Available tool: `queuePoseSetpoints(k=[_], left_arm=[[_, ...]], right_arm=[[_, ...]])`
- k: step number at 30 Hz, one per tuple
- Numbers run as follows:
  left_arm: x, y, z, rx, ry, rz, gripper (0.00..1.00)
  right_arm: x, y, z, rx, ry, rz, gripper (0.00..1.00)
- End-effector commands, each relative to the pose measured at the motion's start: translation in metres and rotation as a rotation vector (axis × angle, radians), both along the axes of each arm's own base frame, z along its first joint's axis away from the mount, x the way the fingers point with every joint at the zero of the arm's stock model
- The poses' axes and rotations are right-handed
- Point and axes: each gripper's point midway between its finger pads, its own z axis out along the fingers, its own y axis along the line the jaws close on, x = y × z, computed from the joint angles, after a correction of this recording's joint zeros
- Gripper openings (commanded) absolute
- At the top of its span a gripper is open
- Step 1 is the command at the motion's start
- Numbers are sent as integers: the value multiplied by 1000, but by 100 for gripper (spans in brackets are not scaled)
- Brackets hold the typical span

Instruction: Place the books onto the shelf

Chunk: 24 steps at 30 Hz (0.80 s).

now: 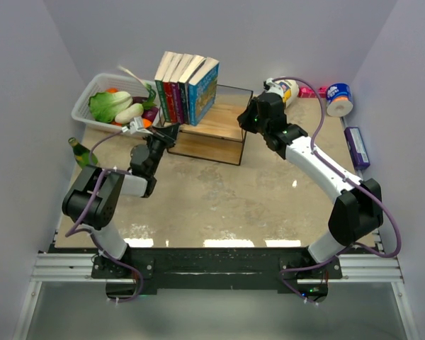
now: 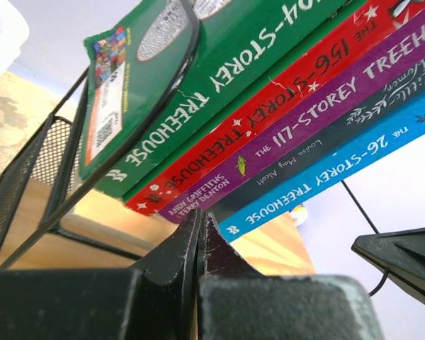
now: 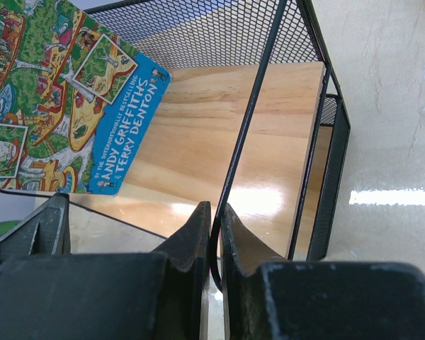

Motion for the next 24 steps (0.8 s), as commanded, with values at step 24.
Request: queuePoseSetpoints(k=[24], left_arm=[[-29,45,115,-63,-385,142,0]], right_arm=[[4,11,1,1,-9,39,1]])
